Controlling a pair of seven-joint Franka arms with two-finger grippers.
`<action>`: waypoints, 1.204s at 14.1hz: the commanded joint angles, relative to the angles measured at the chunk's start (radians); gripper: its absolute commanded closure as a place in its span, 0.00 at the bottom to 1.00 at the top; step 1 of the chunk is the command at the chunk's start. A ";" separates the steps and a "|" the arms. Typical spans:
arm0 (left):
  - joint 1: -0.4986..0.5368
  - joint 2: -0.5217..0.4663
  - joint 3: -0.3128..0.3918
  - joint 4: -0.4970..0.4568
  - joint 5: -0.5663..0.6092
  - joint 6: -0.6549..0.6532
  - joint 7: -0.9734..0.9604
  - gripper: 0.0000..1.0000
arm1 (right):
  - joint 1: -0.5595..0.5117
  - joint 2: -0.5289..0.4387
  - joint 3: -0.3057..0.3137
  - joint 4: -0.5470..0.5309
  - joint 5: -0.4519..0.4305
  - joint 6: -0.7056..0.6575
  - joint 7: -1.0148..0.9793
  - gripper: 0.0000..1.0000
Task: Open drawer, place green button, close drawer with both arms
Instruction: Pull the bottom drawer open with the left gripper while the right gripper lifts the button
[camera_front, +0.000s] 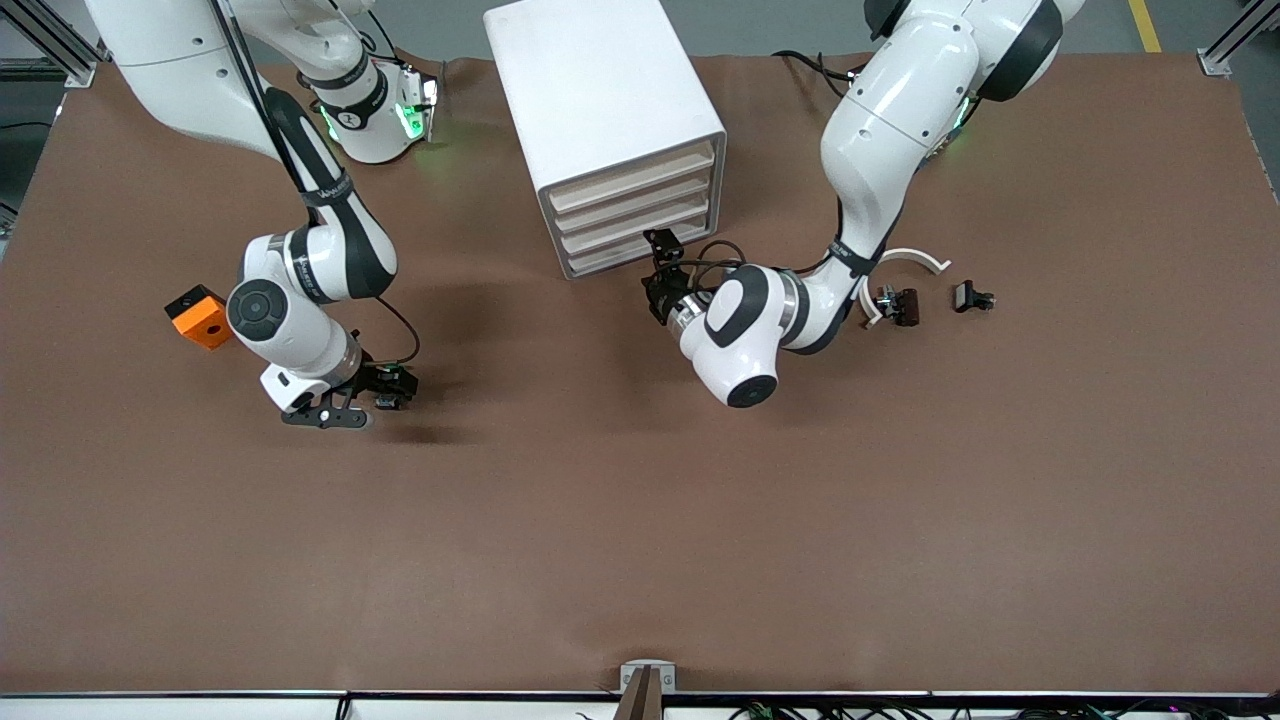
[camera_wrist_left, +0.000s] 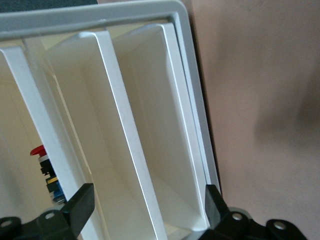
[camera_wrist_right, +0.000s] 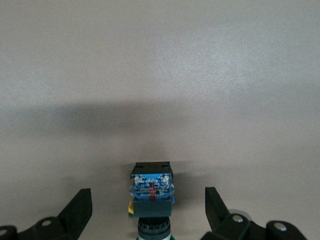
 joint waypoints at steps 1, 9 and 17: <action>-0.038 0.022 0.002 0.008 -0.019 -0.013 -0.041 0.18 | -0.009 0.049 0.003 0.039 -0.019 0.005 0.004 0.00; -0.048 0.030 0.001 -0.024 -0.024 -0.093 -0.056 0.51 | -0.021 0.070 0.003 0.045 -0.080 0.003 0.005 0.36; -0.038 0.046 0.010 -0.015 -0.054 -0.101 -0.055 1.00 | -0.030 0.066 0.004 0.160 -0.078 -0.153 0.010 0.77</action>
